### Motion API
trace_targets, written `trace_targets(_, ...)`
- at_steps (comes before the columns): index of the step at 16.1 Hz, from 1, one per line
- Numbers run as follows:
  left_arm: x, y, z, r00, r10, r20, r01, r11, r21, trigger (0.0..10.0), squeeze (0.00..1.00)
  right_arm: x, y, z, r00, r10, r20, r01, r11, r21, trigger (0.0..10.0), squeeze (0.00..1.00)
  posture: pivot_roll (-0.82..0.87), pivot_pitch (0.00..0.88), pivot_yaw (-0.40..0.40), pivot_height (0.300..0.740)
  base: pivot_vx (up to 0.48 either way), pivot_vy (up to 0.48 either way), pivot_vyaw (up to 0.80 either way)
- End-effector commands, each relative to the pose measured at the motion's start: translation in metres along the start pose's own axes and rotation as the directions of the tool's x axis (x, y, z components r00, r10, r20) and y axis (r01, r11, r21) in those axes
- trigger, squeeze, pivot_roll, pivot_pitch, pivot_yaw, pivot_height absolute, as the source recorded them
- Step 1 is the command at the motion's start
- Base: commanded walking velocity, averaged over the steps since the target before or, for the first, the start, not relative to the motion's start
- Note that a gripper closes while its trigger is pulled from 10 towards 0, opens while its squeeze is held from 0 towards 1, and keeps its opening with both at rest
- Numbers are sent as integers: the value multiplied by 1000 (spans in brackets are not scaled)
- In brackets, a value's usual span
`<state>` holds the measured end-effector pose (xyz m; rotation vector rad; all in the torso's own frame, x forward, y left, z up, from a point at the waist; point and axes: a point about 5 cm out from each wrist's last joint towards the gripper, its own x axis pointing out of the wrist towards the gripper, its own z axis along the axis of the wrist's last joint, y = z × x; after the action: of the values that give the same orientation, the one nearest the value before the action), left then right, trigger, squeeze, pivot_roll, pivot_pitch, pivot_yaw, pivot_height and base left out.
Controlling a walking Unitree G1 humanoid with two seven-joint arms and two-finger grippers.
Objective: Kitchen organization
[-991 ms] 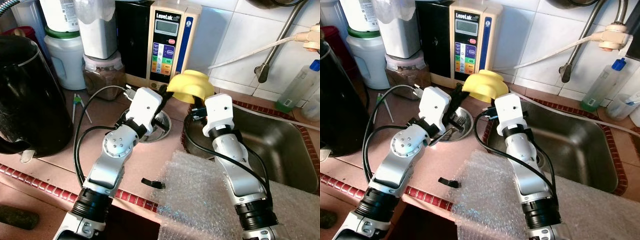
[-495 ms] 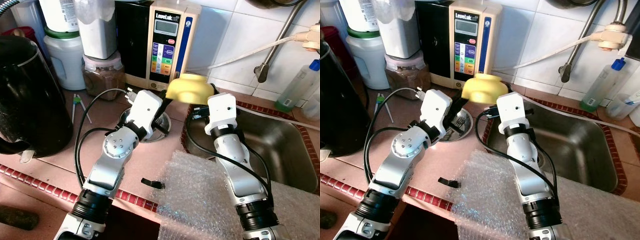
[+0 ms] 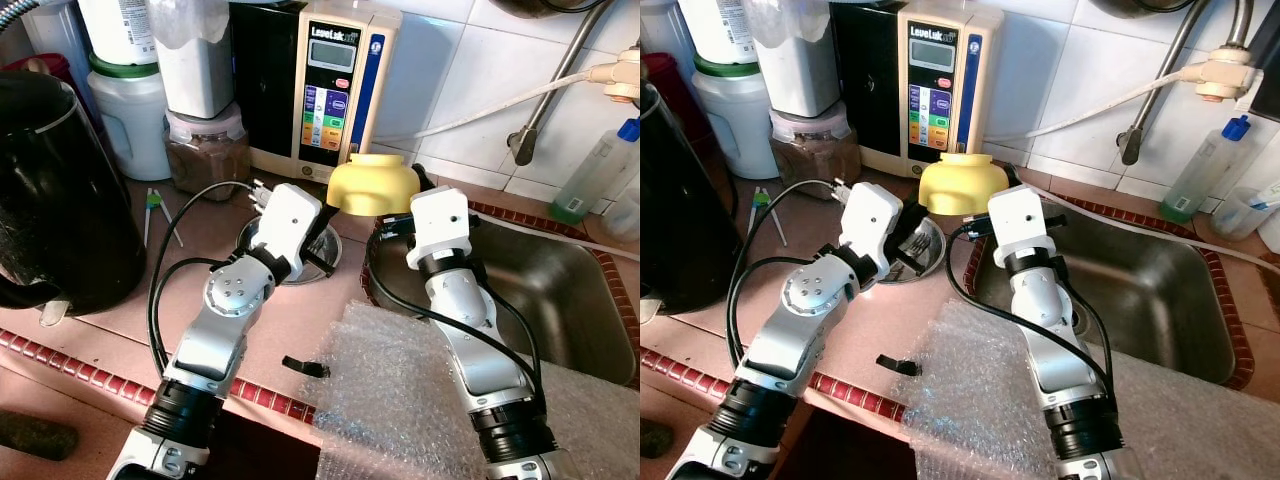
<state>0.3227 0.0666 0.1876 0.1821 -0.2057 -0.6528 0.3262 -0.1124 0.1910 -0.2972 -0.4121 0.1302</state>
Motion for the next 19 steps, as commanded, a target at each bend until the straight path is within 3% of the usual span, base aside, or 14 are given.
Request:
trace_targets(1, 5, -21, 20, 984, -147, 100, 148, 989, 2, 10000, 1000, -4, 0, -15, 997, 11, -82, -14, 999, -33, 0, 0, 101, 0, -84, 740, 0, 0, 0)
trace_targets(6, -6, -25, 20, 966, -223, 128, 228, 974, -22, 10000, 1000, -3, -14, -24, 990, -32, -134, 26, 999, -45, 0, 0, 112, 0, -91, 740, 0, 0, 0)
trace_targets(11, -21, -26, 12, 944, -311, 108, 315, 949, -19, 10000, 1000, 0, -61, -39, 959, -160, -233, 151, 987, -54, 0, 0, 113, 0, -90, 740, 0, 0, 0)
trace_targets(15, -27, -30, 10, 908, -410, 79, 413, 910, -25, 10000, 1000, 3, -96, -48, 931, -220, -292, 209, 975, -71, 0, 0, 108, 0, -85, 740, 0, 0, 0)
trace_targets(16, -31, -31, 6, 879, -476, 39, 476, 879, 2, 10000, 1000, 3, -105, -54, 909, -245, -337, 247, 968, -39, 0, 0, 110, 0, -83, 740, 0, 0, 0)
trace_targets(19, -34, -26, 1, 851, -524, -34, 525, 850, 46, 10000, 1000, -5, -111, -71, 859, -257, -444, 309, 950, 48, 0, 0, 110, 0, -66, 740, 0, 0, 0)
